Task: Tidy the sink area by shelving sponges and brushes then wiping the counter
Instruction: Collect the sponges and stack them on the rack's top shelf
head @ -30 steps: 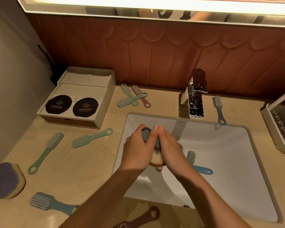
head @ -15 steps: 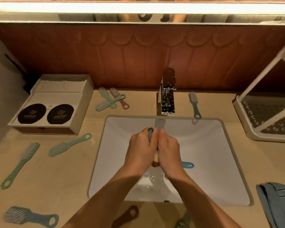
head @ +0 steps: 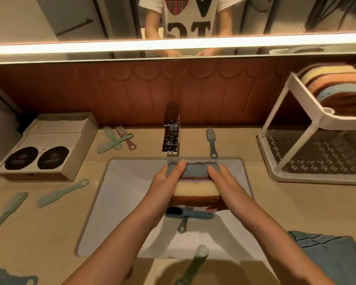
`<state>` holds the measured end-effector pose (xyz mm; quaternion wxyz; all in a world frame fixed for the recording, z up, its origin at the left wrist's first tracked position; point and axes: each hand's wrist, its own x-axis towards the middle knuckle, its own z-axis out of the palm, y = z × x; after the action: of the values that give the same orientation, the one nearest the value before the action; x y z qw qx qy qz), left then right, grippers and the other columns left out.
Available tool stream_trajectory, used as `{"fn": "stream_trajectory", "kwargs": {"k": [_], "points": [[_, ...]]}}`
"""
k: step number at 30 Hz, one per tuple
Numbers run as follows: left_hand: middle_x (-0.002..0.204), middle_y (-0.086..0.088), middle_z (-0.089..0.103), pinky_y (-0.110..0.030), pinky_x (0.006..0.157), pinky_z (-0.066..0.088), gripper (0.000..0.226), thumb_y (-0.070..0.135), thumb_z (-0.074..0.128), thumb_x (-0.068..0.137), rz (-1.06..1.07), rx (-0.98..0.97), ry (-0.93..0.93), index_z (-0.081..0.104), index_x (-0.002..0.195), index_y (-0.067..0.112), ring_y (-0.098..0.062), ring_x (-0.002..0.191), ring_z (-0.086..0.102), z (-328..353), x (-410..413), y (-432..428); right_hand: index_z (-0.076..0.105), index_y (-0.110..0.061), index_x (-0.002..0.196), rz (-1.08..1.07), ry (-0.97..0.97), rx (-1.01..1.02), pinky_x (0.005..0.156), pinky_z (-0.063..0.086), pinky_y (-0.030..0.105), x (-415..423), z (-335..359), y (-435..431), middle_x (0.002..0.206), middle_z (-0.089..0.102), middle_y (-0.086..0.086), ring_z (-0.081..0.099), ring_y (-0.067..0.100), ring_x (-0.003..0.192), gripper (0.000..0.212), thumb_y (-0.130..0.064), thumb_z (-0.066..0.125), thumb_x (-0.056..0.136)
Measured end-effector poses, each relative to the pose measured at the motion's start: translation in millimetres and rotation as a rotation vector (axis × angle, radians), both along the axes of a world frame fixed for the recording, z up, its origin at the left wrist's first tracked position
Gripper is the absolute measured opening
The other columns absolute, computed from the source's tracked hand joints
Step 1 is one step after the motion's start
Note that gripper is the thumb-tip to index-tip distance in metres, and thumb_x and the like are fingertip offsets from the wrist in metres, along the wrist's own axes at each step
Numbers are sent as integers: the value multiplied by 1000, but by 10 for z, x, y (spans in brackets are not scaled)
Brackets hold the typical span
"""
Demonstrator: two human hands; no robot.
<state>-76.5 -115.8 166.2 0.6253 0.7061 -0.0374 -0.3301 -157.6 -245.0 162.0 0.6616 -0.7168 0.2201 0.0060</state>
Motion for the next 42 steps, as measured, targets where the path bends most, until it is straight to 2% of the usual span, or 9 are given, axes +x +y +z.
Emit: {"fn": "stream_trajectory", "kwargs": {"k": [4,11,18,21,25,28,31,35,42], "points": [[103,-11,67,-37,78,53,38,54,51,85,-43,-39,-54,62,105,23,-24,92,65,170,-143,-210,51,-31,114,-2,-57,-113,50,51,23,-195,171,-304,98,61,-4,63,12,84,27,-43,38,94],[83,2,67,-16,53,49,23,43,51,88,-65,-119,-312,61,94,22,-4,68,66,509,-368,-672,54,-27,112,-40,-227,-185,50,51,24,-378,456,-787,92,64,0,65,11,75,29,-44,40,93],[94,4,70,-14,64,49,28,42,56,87,9,-63,-581,61,104,19,-8,85,66,775,-450,-1166,44,-34,128,-111,-305,-178,96,47,43,-381,644,-1188,119,59,-8,58,12,110,52,-63,40,84],[97,3,68,-14,67,50,32,45,55,87,-11,-70,-643,59,106,20,-7,87,65,970,-460,-1475,42,-32,127,-149,-388,-199,94,49,42,-369,813,-1452,118,60,-6,59,12,107,51,-61,41,86],[101,3,65,-28,80,54,26,47,56,86,-121,-75,-693,56,102,27,-9,91,64,1218,-385,-1729,46,-30,126,-180,-471,-225,76,52,16,-426,1001,-1691,112,61,-9,61,0,98,37,-44,40,93],[112,-2,59,-20,80,53,35,42,54,90,-281,-154,-654,50,117,19,-9,100,61,1381,-378,-1932,48,-28,126,-245,-516,-256,84,50,23,-438,1117,-1931,114,60,-7,58,7,104,38,-44,40,92],[121,-1,53,-20,86,49,50,40,49,92,-346,-133,-632,32,132,15,-11,109,55,1437,-398,-2148,49,-30,122,-330,-497,-246,75,46,20,-422,1173,-2221,108,57,-12,56,3,97,34,-46,39,93],[142,-3,41,-29,102,36,59,47,37,95,-359,-92,-631,19,145,19,-17,127,43,1402,-371,-2519,49,-28,119,-451,-481,-174,84,53,36,-419,1180,-2664,110,60,-2,61,15,100,35,-49,40,93],[155,-4,21,-40,116,17,60,43,42,94,-544,289,-1136,24,146,21,-24,143,16,1154,-355,-3076,40,-23,114,-766,-485,-80,94,49,47,-499,1122,-3415,112,56,8,59,24,105,33,-47,44,93]]}}
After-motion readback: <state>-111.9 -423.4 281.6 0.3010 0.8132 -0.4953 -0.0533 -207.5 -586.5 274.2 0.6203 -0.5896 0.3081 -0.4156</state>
